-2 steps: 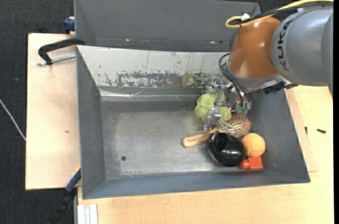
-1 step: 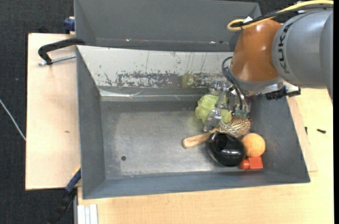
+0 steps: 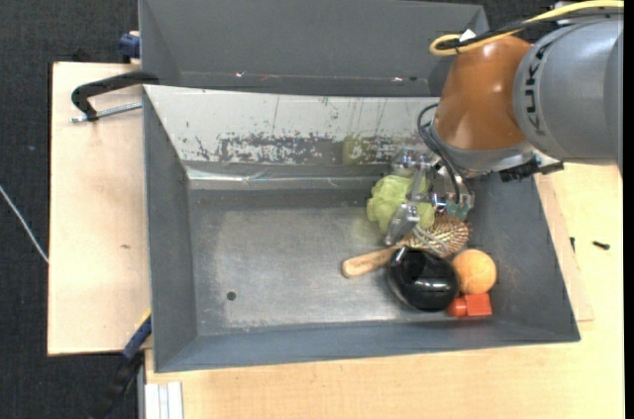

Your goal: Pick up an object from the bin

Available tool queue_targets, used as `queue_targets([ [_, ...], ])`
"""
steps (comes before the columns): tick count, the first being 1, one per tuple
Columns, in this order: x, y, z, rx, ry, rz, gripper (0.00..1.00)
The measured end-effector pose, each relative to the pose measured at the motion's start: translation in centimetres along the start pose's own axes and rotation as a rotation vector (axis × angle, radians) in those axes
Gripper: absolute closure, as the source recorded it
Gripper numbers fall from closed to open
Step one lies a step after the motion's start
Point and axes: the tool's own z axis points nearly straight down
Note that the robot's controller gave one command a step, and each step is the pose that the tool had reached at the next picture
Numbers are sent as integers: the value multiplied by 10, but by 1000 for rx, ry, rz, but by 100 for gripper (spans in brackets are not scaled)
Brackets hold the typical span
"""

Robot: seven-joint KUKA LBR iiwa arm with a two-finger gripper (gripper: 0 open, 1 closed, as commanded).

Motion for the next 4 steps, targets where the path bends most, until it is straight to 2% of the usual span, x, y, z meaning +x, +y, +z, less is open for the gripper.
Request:
queue_targets([
  [1, 1, 8, -3, 1, -2, 52, 100],
  [4, 1, 8, -8, 2, 1, 51, 100],
])
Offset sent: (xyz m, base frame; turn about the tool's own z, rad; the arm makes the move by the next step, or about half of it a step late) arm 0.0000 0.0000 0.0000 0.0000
